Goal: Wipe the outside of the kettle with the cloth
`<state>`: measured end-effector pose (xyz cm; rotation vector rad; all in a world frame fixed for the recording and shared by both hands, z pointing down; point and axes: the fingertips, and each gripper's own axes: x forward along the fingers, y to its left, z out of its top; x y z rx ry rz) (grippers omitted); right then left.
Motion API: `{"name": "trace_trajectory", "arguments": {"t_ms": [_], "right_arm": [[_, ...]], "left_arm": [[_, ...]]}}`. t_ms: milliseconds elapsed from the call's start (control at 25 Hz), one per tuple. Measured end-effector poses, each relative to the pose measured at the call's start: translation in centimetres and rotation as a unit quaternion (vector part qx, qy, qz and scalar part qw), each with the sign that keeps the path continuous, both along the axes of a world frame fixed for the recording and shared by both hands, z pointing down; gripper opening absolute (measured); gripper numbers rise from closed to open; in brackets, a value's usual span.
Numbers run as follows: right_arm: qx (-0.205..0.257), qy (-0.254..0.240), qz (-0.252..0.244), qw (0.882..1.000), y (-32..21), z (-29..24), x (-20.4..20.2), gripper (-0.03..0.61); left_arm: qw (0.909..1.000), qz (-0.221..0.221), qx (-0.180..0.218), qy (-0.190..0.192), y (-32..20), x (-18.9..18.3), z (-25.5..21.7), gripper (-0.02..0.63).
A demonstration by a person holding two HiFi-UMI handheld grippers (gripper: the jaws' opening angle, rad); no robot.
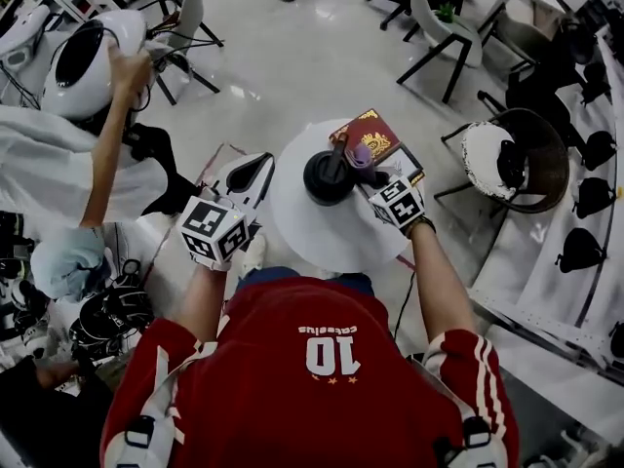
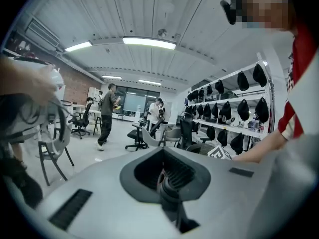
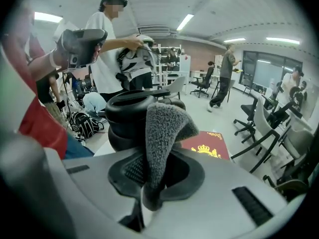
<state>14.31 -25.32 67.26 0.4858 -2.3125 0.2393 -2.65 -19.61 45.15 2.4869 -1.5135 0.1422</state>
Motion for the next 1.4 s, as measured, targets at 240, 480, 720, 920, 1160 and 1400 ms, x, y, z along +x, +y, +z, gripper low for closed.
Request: {"name": "trace_trajectory", "arguments": {"t_ms": [240, 480, 720, 920, 1160, 1400], "right_arm": [[-0.007, -0.002, 0.008, 1.000, 1.6, -0.1, 0.1, 0.049], [-0.014, -0.017, 0.042, 0.999, 3.8, -0.4, 0.3, 0.049], [-0.008, -0.034, 0.079, 0.996, 6.2, -0.8, -0.3, 0.049], [0.003, -0.053, 0.124, 0.991, 7.4, -1.6, -1.2, 0.049], [-0.003, -0.051, 0.181, 0.982, 9.3, -0.8, -2.1, 0.049], [0.014, -0.050, 0.231, 0.972, 10.5, -0.6, -4.4, 0.049]], "left_arm": [[0.9999, 0.011, 0.005, 0.004, 0.1, 0.2, -0.5, 0.008], [0.9995, 0.030, 0.008, 0.008, 0.8, 0.7, -0.7, 0.008], [0.9986, 0.051, 0.007, 0.012, 1.7, 0.4, -1.0, 0.008], [0.9978, 0.065, 0.004, 0.016, 2.3, -0.6, -0.9, 0.008], [0.9965, 0.081, 0.002, 0.020, 2.4, -2.4, -1.1, 0.008], [0.9944, 0.103, 0.003, 0.021, 2.1, -4.4, -1.3, 0.008]]}}
